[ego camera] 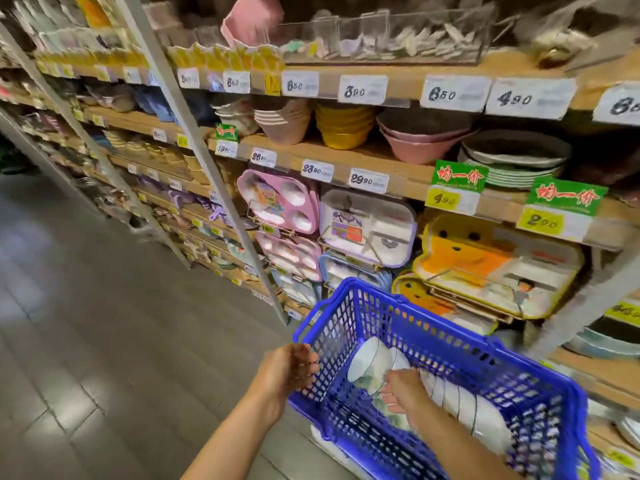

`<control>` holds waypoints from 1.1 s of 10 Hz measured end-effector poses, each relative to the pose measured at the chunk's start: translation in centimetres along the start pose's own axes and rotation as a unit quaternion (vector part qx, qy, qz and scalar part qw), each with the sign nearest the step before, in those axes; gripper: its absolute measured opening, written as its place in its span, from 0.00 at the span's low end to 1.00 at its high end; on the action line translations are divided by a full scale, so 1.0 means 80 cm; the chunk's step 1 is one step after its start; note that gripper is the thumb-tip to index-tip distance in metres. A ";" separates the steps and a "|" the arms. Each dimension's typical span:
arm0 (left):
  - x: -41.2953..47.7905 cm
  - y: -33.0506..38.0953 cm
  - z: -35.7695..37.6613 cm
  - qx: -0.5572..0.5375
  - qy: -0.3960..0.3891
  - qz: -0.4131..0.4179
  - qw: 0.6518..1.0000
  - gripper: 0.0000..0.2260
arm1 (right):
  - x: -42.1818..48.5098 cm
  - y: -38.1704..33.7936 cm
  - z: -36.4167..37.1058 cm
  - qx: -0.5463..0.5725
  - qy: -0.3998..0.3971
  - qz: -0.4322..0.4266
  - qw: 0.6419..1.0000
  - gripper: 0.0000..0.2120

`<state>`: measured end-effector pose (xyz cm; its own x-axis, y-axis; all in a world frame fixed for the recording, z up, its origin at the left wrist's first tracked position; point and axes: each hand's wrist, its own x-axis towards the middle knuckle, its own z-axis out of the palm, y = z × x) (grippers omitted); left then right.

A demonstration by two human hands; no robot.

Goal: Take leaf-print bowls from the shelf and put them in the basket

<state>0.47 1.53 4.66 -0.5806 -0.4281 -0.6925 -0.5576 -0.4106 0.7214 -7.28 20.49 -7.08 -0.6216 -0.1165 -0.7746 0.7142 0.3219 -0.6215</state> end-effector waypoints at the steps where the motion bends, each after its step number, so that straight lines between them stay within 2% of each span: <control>1: 0.052 0.003 0.022 0.056 -0.026 -0.033 0.998 0.12 | 0.032 0.002 0.018 -0.043 0.040 0.011 0.998 0.08; 2: 0.100 -0.002 0.046 0.112 -0.037 -0.049 0.992 0.14 | 0.057 0.005 0.035 -0.069 0.077 0.026 0.994 0.07; 3: 0.150 -0.019 0.070 0.191 -0.044 -0.052 0.979 0.12 | 0.085 0.007 0.056 -0.071 0.090 0.061 0.992 0.21; 4: 0.193 -0.036 0.096 0.255 -0.055 -0.067 0.963 0.11 | 0.107 0.005 0.078 -0.148 0.096 0.077 0.981 0.29; 5: 0.241 -0.054 0.109 0.404 -0.060 -0.088 0.908 0.18 | 0.125 -0.002 0.097 -0.179 0.126 0.060 0.974 0.38; 6: 0.282 -0.076 0.120 0.417 -0.154 -0.092 0.891 0.18 | 0.144 0.000 0.111 -0.140 0.192 0.033 0.971 0.39; 7: 0.302 -0.091 0.128 0.454 -0.151 -0.071 0.875 0.16 | 0.152 0.005 0.120 -0.099 0.270 0.013 0.958 0.37; 8: 0.297 -0.094 0.123 0.391 -0.142 -0.087 0.905 0.18 | 0.161 0.006 0.130 -0.063 0.335 -0.008 0.940 0.37; 9: 0.298 -0.101 0.116 0.391 -0.149 -0.107 0.902 0.18 | 0.167 0.009 0.131 -0.117 0.331 0.030 0.936 0.37; 10: 0.296 -0.101 0.115 0.389 -0.141 -0.117 0.903 0.18 | 0.166 0.006 0.127 -0.210 0.288 0.088 0.930 0.36; 11: 0.282 -0.091 0.112 0.380 -0.148 -0.108 0.907 0.20 | 0.157 -0.003 0.118 -0.203 0.272 0.092 0.936 0.34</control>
<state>-13.93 2.06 -16.22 -0.4800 -0.1235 -0.8685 -0.8600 0.2617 0.4381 -12.21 10.09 -17.75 -0.6508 0.4362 -0.6215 0.7129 0.6327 -0.3025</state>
